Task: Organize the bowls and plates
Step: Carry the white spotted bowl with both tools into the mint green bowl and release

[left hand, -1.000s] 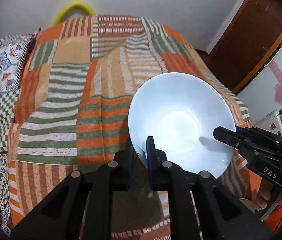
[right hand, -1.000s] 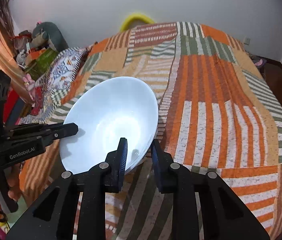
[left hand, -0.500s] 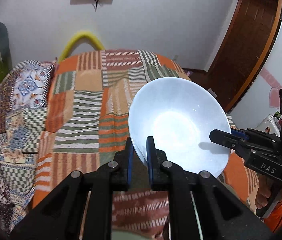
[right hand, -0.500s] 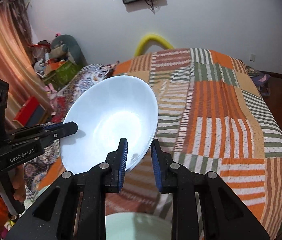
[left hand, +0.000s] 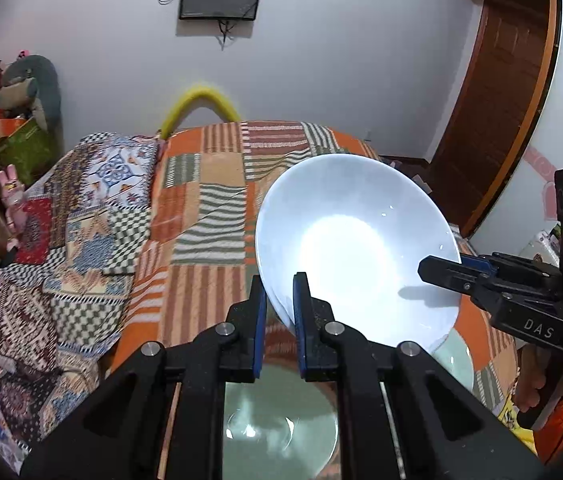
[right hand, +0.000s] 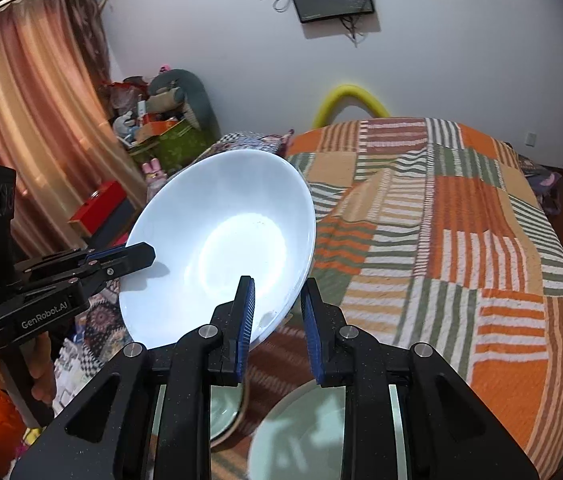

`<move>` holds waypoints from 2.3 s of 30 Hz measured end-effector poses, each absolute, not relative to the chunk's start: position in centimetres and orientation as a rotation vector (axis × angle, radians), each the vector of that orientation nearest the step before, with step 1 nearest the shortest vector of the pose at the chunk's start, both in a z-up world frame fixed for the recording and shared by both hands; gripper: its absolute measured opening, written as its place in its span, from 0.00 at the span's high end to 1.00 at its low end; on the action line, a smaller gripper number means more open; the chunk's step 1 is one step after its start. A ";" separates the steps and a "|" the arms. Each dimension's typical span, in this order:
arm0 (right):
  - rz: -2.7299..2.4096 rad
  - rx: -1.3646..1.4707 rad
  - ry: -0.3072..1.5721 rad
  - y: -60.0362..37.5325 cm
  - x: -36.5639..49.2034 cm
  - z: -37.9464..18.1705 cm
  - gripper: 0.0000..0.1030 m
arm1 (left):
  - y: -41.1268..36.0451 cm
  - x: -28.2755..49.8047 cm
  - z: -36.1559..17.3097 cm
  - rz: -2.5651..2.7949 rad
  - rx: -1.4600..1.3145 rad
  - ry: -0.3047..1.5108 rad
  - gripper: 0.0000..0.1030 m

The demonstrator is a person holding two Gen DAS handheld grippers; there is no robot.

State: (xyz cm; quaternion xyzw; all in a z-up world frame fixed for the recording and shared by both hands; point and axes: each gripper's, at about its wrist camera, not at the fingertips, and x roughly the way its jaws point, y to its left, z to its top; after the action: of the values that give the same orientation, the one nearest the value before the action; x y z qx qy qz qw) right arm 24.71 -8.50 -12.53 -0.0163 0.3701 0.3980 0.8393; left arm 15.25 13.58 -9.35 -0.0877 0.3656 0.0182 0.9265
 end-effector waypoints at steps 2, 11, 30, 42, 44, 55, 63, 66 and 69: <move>0.856 -0.039 0.785 -8.2 23.8 -12.8 0.79 | 13.7 14.1 -9.4 0.052 -0.179 0.752 0.89; 0.904 -0.061 0.816 -7.2 20.4 -14.7 0.79 | 14.8 9.4 -11.5 0.091 -0.248 0.782 0.89; 0.923 -0.130 0.947 -4.7 16.6 -20.5 0.79 | 17.0 5.1 -18.8 0.140 -0.363 0.908 0.89; 0.894 -0.172 0.990 -3.7 16.4 -22.8 0.79 | 16.9 5.7 -21.0 0.167 -0.329 0.950 0.89; 0.890 -0.174 0.994 -3.6 16.4 -22.9 0.79 | 17.0 5.9 -21.2 0.168 -0.331 0.955 0.89; 0.879 -0.186 1.014 -3.2 16.9 -23.8 0.79 | 17.0 6.6 -22.2 0.181 -0.307 0.977 0.89; 0.881 -0.212 1.001 -2.8 16.7 -23.7 0.75 | 16.9 6.9 -22.5 0.186 -0.326 0.998 0.64; 0.880 -0.217 0.992 -2.8 16.7 -23.6 0.75 | 16.9 6.9 -22.6 0.186 -0.328 1.000 0.64; 0.875 -0.236 0.978 -2.8 16.7 -23.4 0.75 | 17.0 6.9 -22.5 0.181 -0.346 1.003 0.64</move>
State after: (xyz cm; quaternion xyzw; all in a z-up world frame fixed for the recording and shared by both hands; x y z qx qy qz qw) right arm 16.68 -2.81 -23.40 -0.1094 0.4535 0.4056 0.7860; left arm 6.89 16.99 -22.49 -0.1648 0.4778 0.0861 0.8586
